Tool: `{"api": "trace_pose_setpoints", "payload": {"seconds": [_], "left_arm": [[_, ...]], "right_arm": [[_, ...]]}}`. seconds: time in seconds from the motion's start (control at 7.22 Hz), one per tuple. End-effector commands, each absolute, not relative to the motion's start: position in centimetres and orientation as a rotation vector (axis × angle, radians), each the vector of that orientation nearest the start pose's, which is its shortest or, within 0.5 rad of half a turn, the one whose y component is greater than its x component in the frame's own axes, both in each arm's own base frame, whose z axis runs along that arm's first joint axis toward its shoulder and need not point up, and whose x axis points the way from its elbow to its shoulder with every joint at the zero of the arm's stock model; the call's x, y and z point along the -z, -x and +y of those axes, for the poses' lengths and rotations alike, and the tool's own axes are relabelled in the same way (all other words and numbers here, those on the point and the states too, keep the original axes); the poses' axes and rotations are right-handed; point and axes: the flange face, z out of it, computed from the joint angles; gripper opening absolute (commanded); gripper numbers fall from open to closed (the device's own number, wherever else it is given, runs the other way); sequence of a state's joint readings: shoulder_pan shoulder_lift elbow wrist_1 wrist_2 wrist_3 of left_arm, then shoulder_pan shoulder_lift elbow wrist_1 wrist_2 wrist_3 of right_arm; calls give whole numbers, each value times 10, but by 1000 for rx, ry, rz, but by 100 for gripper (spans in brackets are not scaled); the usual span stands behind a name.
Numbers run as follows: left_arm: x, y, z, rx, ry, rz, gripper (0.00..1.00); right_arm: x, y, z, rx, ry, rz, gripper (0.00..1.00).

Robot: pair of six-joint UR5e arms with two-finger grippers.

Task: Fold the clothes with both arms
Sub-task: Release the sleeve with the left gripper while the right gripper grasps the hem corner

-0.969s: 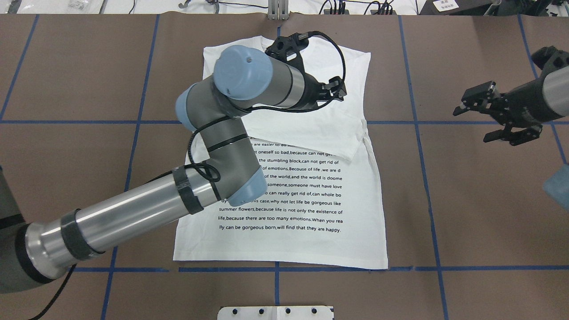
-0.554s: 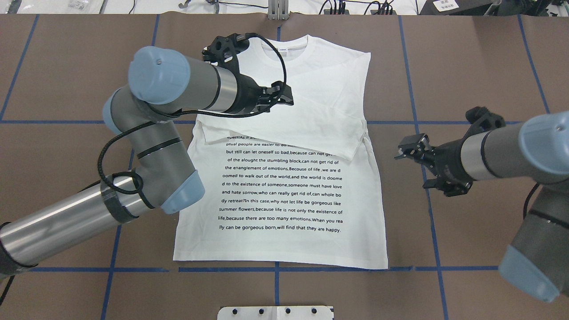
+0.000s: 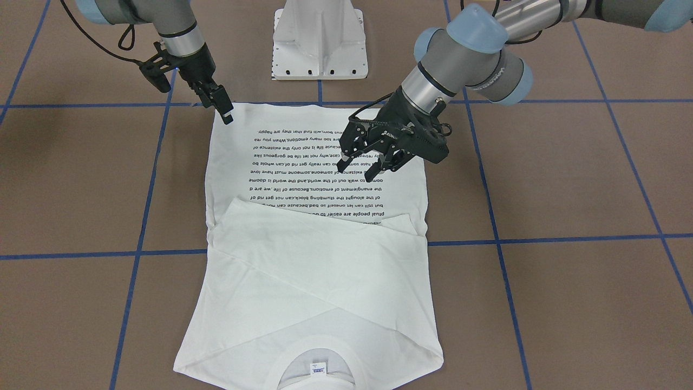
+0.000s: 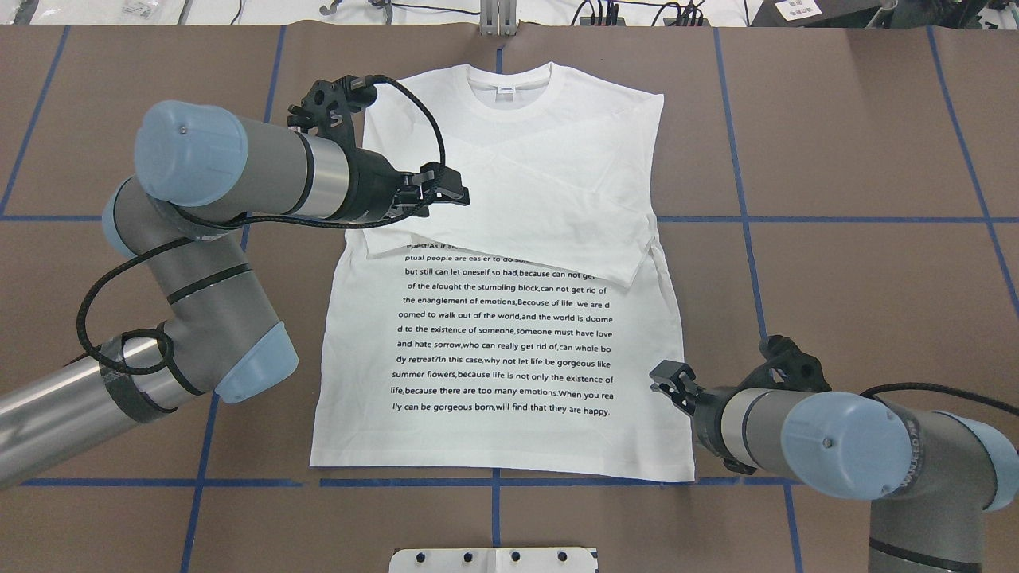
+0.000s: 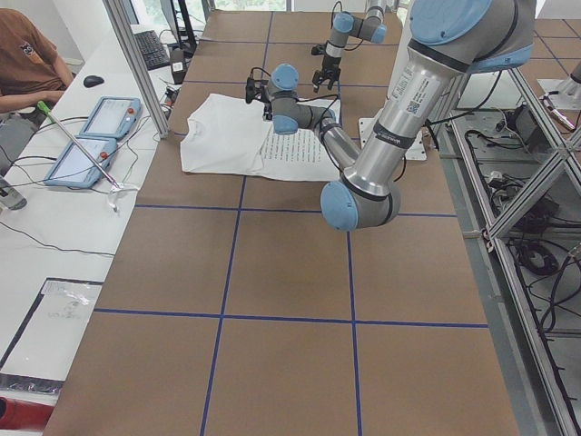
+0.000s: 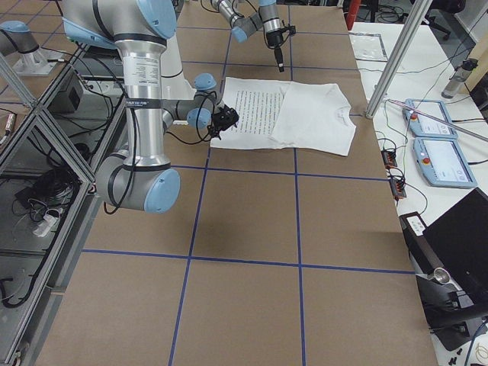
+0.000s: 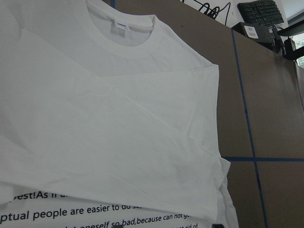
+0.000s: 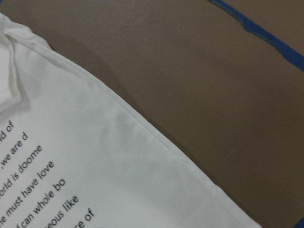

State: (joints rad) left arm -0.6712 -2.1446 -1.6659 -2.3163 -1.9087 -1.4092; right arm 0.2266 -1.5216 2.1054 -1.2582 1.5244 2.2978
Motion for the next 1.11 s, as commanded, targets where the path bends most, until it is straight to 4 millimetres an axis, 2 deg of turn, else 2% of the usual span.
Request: {"api": "trace_pose_setpoints", "payload": {"seconds": [0.0, 0.42, 0.55, 0.69, 0.83, 0.97], "left_arm": [[-200, -444, -480, 186, -306, 1382, 70], [-201, -444, -480, 188, -306, 1382, 70], [-201, -445, -479, 187, -303, 1383, 71], [-201, -446, -478, 189, -301, 1383, 71], [-201, -446, -478, 191, -300, 1383, 72], [-200, -446, -478, 190, -301, 1385, 72]], "right_arm": [[-374, 462, -222, -935, 213, -859, 98], [-381, 471, -207, -911, 230, -834, 95], [-388, 475, -204, -909, 226, -810, 87], [-388, 475, -202, -907, 226, -806, 75], [-387, 475, -202, -908, 228, -809, 51], [-382, 473, -202, -906, 236, -816, 5]]}}
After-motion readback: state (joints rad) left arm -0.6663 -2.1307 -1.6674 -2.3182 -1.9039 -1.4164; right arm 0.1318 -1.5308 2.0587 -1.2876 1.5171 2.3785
